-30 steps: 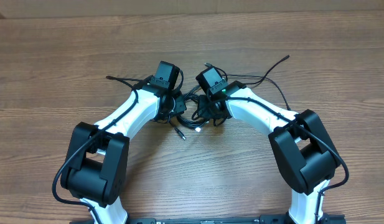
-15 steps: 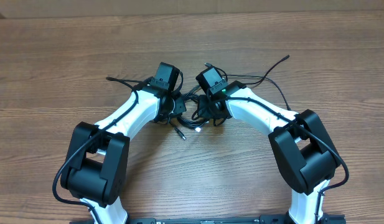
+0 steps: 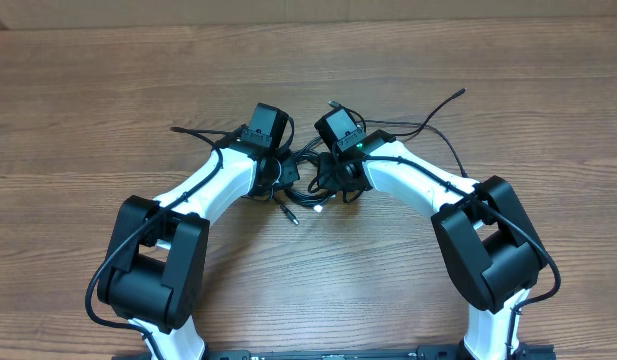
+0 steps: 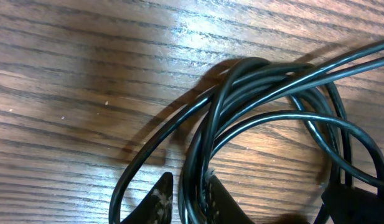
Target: Untangle cables
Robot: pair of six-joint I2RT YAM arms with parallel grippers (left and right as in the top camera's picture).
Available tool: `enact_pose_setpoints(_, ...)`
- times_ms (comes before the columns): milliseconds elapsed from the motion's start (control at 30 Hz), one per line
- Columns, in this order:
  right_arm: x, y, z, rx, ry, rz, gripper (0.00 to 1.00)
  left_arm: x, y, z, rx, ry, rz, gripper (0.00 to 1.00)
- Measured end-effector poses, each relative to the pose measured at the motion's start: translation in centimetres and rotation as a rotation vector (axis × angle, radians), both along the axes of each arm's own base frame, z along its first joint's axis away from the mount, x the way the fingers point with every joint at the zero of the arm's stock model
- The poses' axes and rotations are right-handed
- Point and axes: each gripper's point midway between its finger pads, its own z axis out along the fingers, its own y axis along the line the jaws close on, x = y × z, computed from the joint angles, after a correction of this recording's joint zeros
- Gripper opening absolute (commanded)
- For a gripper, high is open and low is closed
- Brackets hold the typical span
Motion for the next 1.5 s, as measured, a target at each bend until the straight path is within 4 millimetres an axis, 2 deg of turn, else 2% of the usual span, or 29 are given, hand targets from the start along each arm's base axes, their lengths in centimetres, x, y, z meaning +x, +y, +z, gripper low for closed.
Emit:
enact_pose_setpoints(233,0.0,0.0,0.0,0.000,0.000,0.000,0.08,-0.1,-0.4,-0.1,-0.002,-0.007,-0.011,0.18)
enact_pose_setpoints(333,0.0,0.0,0.0,-0.001,0.000,0.000,0.09,-0.1,-1.0,-0.1,-0.003,-0.014,-0.024,0.14)
enact_pose_setpoints(433,0.0,-0.1,0.0,-0.003,-0.001,-0.001,0.09,-0.2,-1.4,-0.4,0.002,-0.015,-0.035,0.05)
enact_pose_setpoints(567,0.0,-0.1,0.0,-0.004,-0.001,-0.002,0.10,-0.2,-1.5,-0.7,0.001,-0.011,-0.029,0.04)
enact_pose_setpoints(667,0.0,-0.1,0.0,-0.004,-0.001,-0.001,0.20,-0.2,-1.5,-0.7,-0.001,-0.010,-0.022,0.04)
enact_pose_setpoints(800,0.0,0.0,0.0,-0.002,0.000,0.003,0.40,-0.2,-1.7,-0.6,-0.012,-0.007,-0.023,0.04)
enact_pose_setpoints(900,-0.2,0.2,0.0,0.014,0.011,0.006,0.46,-0.4,-1.9,-0.6,-0.028,0.000,-0.028,0.04)
enact_pose_setpoints(1000,-0.7,0.9,0.1,0.051,0.035,0.019,0.44,-0.4,-2.0,-0.6,-0.047,0.008,-0.027,0.04)
enact_pose_setpoints(1133,-1.3,1.6,0.1,0.093,0.071,0.032,0.32,-0.2,-1.5,-0.6,-0.059,0.016,-0.014,0.04)
enact_pose_setpoints(1500,-3.5,1.2,-0.2,0.100,0.182,-0.016,0.33,-0.1,-1.6,-0.6,-0.076,0.017,-0.013,0.04)
